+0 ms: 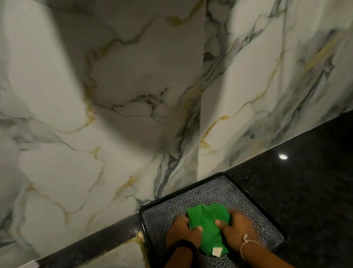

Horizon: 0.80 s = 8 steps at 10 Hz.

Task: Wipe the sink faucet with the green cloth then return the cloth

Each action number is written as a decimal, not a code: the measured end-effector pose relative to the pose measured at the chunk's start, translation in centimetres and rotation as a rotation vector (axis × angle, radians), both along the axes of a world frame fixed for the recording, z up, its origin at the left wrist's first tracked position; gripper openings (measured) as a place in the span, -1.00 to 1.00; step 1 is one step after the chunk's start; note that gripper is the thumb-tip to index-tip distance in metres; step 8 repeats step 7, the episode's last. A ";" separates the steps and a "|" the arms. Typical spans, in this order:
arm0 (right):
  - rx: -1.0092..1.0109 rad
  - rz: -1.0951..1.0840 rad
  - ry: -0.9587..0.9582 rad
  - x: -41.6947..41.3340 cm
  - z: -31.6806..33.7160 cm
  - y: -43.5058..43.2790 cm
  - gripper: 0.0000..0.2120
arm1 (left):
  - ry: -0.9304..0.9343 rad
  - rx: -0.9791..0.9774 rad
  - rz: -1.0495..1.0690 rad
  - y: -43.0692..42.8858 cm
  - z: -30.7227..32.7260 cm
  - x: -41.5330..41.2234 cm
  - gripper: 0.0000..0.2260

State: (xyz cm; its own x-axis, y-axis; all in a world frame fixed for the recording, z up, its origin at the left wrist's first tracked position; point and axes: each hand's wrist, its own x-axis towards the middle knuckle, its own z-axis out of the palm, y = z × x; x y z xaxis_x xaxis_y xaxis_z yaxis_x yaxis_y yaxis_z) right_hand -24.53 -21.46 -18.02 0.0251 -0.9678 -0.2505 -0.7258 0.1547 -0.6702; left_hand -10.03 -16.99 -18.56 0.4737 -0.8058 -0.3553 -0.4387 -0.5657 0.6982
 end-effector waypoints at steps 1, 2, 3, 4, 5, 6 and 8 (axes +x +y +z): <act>-0.093 -0.006 0.153 0.3 -1.4 -1.0 -0.62 | -0.128 -0.035 -0.023 -1.4 -1.4 -0.5 -0.70; -0.107 -0.028 0.213 0.3 -2.3 -1.3 -0.55 | -0.310 0.026 -0.136 -1.5 -2.2 -1.0 -0.72; 0.004 -0.050 0.101 -0.1 -1.8 -1.0 -0.50 | -0.355 0.107 -0.223 -0.6 -1.5 -0.6 -0.73; -0.013 -0.096 0.040 -0.7 -0.2 0.9 -0.46 | -0.413 0.053 -0.289 2.5 0.2 1.3 -0.69; -0.152 -0.067 0.135 -0.5 2.0 4.2 -0.48 | -0.598 0.035 -0.278 7.5 3.0 5.3 -0.64; -0.252 -0.002 0.031 1.9 7.9 7.0 -0.49 | -0.755 -0.048 -0.260 13.0 9.3 10.8 -0.51; -0.500 0.107 -0.094 5.9 16.6 9.4 -0.57 | -0.993 -0.376 -0.137 18.2 17.9 16.1 -0.39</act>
